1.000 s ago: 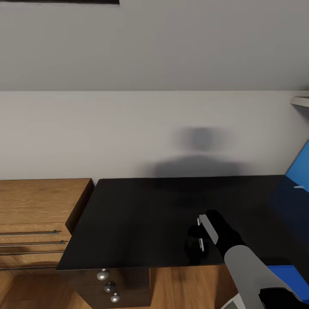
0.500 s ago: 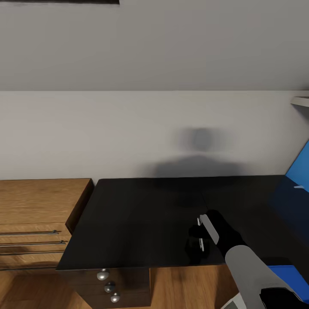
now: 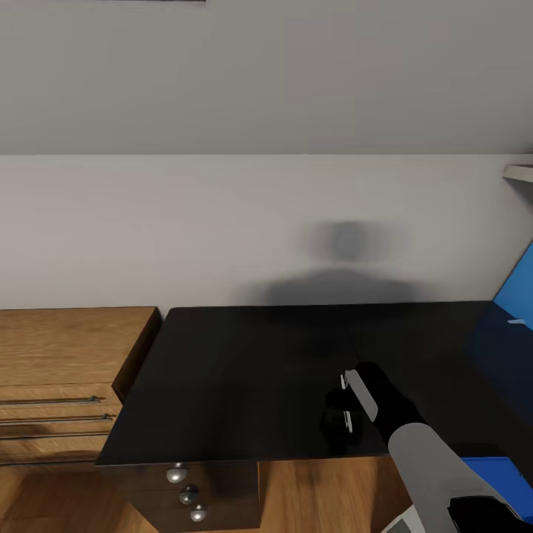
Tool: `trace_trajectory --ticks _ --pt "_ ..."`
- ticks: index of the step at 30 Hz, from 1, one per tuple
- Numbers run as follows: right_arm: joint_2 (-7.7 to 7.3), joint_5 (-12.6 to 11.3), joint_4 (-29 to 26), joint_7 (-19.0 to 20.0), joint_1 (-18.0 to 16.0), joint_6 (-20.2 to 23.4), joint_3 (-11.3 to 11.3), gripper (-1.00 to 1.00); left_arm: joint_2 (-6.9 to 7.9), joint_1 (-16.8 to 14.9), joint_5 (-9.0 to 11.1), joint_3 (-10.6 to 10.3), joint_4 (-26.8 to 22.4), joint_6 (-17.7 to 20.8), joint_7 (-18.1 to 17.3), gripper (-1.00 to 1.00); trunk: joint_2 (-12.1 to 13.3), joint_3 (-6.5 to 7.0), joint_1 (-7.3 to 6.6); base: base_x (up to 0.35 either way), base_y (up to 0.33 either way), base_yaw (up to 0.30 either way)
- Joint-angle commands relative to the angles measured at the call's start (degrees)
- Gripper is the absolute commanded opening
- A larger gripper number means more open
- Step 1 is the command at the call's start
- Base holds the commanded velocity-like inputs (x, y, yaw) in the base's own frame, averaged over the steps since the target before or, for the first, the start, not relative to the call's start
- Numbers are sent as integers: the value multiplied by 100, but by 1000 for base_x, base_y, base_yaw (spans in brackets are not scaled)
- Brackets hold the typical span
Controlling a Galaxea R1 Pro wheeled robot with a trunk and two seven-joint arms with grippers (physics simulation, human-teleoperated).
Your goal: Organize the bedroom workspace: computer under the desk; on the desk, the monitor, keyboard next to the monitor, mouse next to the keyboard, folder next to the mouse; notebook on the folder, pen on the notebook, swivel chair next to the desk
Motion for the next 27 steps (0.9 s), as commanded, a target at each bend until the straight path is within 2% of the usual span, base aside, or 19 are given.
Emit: trace_trajectory --ticks 1,4,9,27 --pt "-3 -58 -5 -55 -3 16 21 100 -1 -3 -21 -2 1 -16 32 100 -4 -6 0 0 0 0" --pt "-3 -57 -5 -55 -3 16 23 100 -1 -3 -21 -2 1 -16 32 100 -4 -6 0 0 0 0" --pt "-3 -55 -2 -55 -3 16 20 100 -1 -3 -21 -2 1 -16 32 100 -204 -96 110 0 0 0" --pt "-3 -54 12 -47 0 7 23 100 -1 -3 -21 -2 1 -17 32 100 -204 -96 110 0 0 0"
